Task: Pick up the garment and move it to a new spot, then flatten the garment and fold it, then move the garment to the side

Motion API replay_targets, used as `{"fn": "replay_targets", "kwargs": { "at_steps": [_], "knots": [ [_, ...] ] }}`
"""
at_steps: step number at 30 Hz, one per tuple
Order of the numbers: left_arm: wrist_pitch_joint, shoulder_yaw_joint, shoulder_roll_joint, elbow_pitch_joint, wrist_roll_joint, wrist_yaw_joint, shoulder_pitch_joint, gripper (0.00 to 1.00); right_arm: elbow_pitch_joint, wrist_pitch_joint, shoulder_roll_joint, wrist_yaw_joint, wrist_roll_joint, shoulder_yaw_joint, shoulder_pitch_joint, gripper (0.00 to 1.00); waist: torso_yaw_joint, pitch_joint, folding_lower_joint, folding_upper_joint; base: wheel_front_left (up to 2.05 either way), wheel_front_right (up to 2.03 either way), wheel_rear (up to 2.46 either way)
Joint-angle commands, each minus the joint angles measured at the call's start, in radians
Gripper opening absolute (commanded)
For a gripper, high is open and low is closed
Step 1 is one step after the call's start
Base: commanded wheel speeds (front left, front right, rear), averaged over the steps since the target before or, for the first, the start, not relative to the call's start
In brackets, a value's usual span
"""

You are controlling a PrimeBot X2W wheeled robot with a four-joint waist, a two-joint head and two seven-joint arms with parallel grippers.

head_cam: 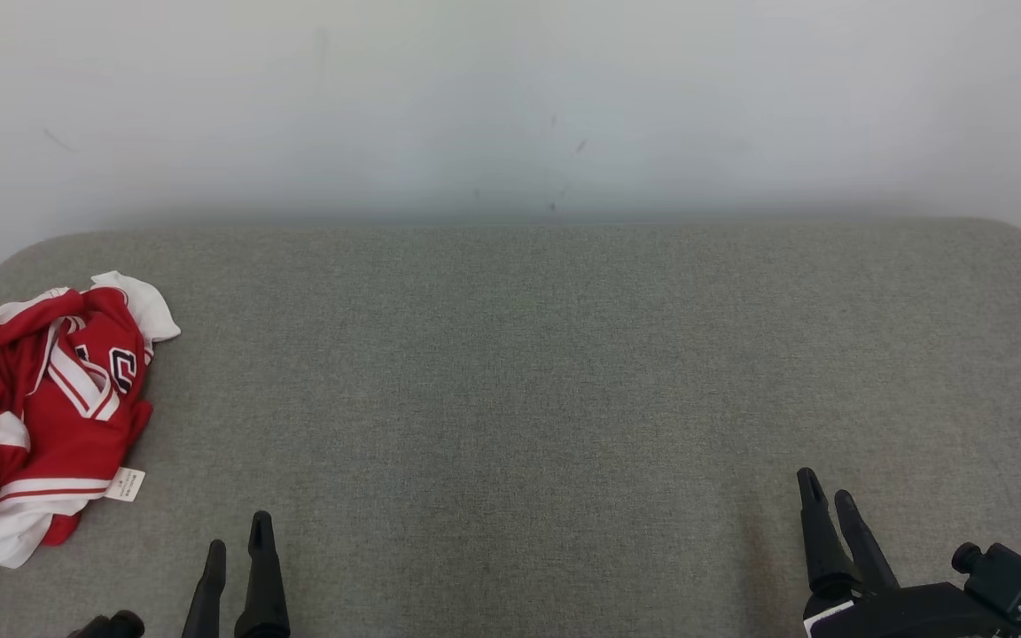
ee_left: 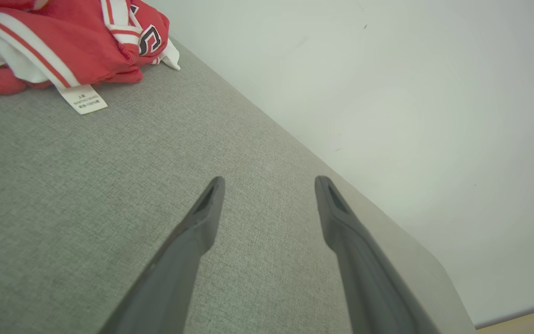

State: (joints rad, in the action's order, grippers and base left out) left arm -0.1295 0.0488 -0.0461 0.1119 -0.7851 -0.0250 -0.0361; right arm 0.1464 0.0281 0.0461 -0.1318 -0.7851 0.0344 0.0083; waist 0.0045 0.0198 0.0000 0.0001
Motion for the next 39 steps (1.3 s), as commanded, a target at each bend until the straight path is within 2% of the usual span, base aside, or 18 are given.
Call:
{"fn": "replay_targets", "kwargs": {
  "at_steps": [1, 24, 39],
  "knots": [
    [-0.008, 0.001, -0.005, -0.013, 0.031, 0.004, 0.019, 1.00, -0.013, 0.011, 0.004, 0.001, 0.034, -0.005, -0.005, 1.00, 0.000, 0.000, 0.0000, -0.0001, 0.00, 0.00, 0.00],
    [-0.056, 0.013, -0.013, -0.007, 0.304, 0.027, 0.006, 1.00, 0.002, 0.095, 0.005, 0.001, 0.307, -0.046, 0.007, 1.00, 0.001, 0.000, 0.0000, -0.0001, 0.00, 0.00, 0.00],
    [-0.083, -0.010, -0.010, -0.017, 0.433, -0.026, -0.006, 1.00, 0.005, 0.143, 0.005, 0.001, 0.434, -0.055, 0.017, 1.00, 0.002, 0.005, 0.0000, -0.0001, 0.00, 0.00, 0.00]
  ]
}}
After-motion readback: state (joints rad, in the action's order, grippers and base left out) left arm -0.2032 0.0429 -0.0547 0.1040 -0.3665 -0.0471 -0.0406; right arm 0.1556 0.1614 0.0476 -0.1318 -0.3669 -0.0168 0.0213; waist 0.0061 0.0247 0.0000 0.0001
